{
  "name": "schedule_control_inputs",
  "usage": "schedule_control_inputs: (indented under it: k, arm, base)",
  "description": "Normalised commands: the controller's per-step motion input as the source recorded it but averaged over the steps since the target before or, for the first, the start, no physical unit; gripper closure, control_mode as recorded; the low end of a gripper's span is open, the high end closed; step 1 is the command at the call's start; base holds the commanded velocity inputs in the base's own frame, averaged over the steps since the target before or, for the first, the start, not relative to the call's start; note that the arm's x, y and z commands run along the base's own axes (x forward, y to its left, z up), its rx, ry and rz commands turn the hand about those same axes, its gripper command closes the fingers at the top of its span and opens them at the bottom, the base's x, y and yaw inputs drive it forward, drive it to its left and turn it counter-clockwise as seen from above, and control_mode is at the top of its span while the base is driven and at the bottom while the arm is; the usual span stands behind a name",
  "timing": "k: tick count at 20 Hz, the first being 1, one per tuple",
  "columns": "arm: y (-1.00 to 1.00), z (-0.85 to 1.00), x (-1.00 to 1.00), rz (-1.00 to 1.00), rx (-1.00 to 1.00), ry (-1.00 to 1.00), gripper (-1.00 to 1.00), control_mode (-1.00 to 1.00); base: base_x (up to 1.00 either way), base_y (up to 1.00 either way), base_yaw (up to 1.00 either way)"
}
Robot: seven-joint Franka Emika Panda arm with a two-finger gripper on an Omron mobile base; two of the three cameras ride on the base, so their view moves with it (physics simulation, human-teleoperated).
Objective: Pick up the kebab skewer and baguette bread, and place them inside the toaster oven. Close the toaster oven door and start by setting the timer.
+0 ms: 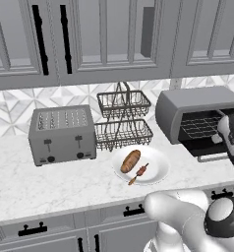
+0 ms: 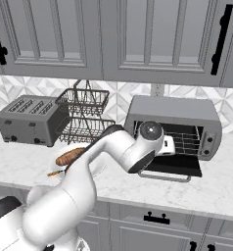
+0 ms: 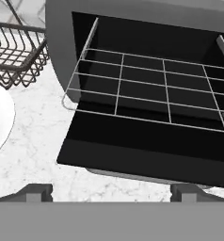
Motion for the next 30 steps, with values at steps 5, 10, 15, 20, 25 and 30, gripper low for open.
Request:
schedule_control_inputs:
  k: [5,10,15,20,25,30]
  arm:
    - [0.97,0.25,-0.26,0.00,-0.09,0.18,-1.00,-1.00]
    - [1.00,0.06,-0.12,0.00,-0.11,0.25,-1.00,-1.00]
    - [1.00,0.00,0.03,0.00,-0.14,0.28,-1.00,-1.00]
    - [1.00,0.00,0.23,-0.01,-0.05,0.20,-1.00,-1.00]
    - [0.89,-0.16,0.33,-0.11,0.11,0.12,-1.00,-1.00]
    - [0.55,-0.53,0.04,-0.22,0.24,-0.02,-1.00,-1.00]
  base:
    - [0.00,0.00,0.00]
    - [0.00,0.00,0.00]
    - [0.00,0.00,0.00]
    - [0.00,0.00,0.00]
    - [0.00,0.00,0.00]
    - [0.00,0.00,0.00]
